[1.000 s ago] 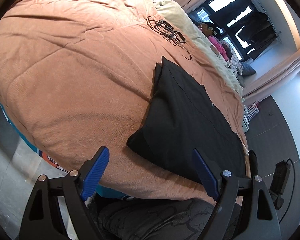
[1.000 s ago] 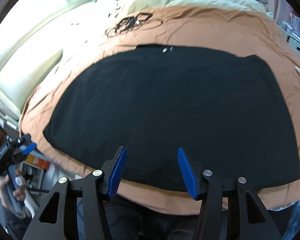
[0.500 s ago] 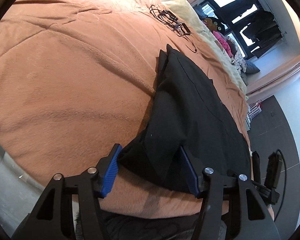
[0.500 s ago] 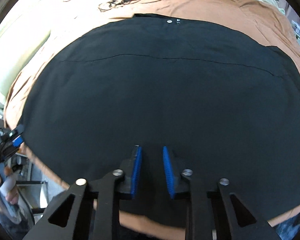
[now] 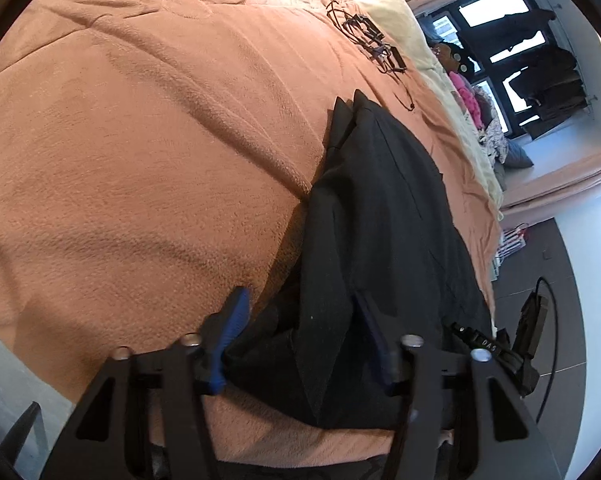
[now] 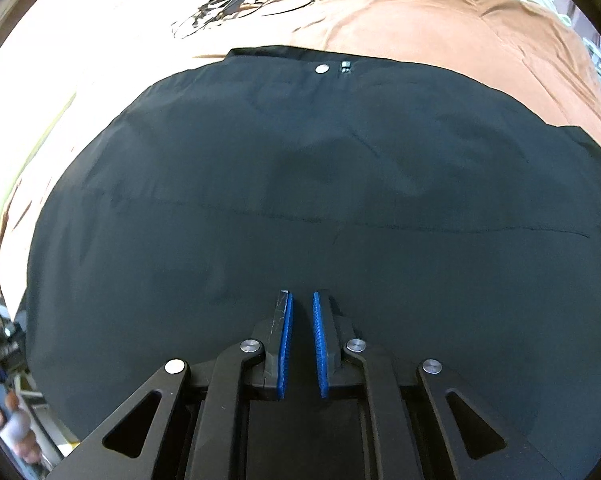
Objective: Fold large clothes
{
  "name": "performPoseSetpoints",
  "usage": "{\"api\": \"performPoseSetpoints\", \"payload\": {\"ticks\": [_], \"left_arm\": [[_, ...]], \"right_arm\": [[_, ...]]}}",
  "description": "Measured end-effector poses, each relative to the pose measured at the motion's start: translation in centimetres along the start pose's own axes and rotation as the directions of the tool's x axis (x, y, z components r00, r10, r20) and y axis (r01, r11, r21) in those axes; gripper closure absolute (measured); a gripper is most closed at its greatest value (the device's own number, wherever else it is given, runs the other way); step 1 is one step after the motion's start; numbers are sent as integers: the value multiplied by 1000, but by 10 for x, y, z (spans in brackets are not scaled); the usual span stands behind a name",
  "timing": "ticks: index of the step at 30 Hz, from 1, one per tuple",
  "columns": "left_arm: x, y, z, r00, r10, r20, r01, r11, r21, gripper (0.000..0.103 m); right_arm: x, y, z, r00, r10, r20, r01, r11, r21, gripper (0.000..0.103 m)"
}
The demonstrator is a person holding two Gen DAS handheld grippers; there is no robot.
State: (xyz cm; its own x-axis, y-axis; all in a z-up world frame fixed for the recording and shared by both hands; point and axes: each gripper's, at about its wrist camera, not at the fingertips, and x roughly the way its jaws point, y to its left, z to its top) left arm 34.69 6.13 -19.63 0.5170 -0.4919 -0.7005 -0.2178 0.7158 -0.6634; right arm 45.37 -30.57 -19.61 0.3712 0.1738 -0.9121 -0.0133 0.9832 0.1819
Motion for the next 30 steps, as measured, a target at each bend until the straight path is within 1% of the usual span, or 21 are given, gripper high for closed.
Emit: {"api": "performPoseSetpoints", "payload": {"ticks": [1,3,6,8,10,15,17,20,23,26,30], "left_arm": [[2,0,0,1000,2,-4,-2,1000,-6,66],[2,-1,1,1000,21,-1,-21,1000,-14,75],[-7,-12,-2,999,33,32,-34,999,19,84],[-15,-19,-2,998,22,56,-23,999,33,86],[-26,-26,-2,997,-11,78,8,999,40,86],[-46,-52,5,991,-95,89,89,994,66,88],[-53,-66,6,988,-124,96,115,989,93,88],[-62,-91,6,983,-155,102,140,980,142,88],[-68,-110,4,977,-186,100,167,970,174,89],[-74,-130,1,975,-201,94,178,962,209,89],[-79,-162,-4,969,-231,85,202,943,264,89]], "right_arm": [[1,-3,1,1000,5,5,-5,1000,9,97],[2,-7,3,1000,18,15,-18,999,28,100],[-1,-15,5,999,41,16,-42,997,62,102],[-6,-20,5,998,64,4,-64,994,92,102],[-16,-20,3,998,63,4,-63,994,88,102],[-52,-13,-25,991,128,32,-130,990,61,102],[-67,-12,-40,987,157,44,-160,985,66,102],[-82,-12,-63,983,176,53,-179,982,57,102],[-82,-7,-83,984,171,42,-173,984,52,102],[-77,-10,-102,986,163,27,-164,984,62,102],[-54,-14,-105,984,178,23,-179,980,90,101]]}}
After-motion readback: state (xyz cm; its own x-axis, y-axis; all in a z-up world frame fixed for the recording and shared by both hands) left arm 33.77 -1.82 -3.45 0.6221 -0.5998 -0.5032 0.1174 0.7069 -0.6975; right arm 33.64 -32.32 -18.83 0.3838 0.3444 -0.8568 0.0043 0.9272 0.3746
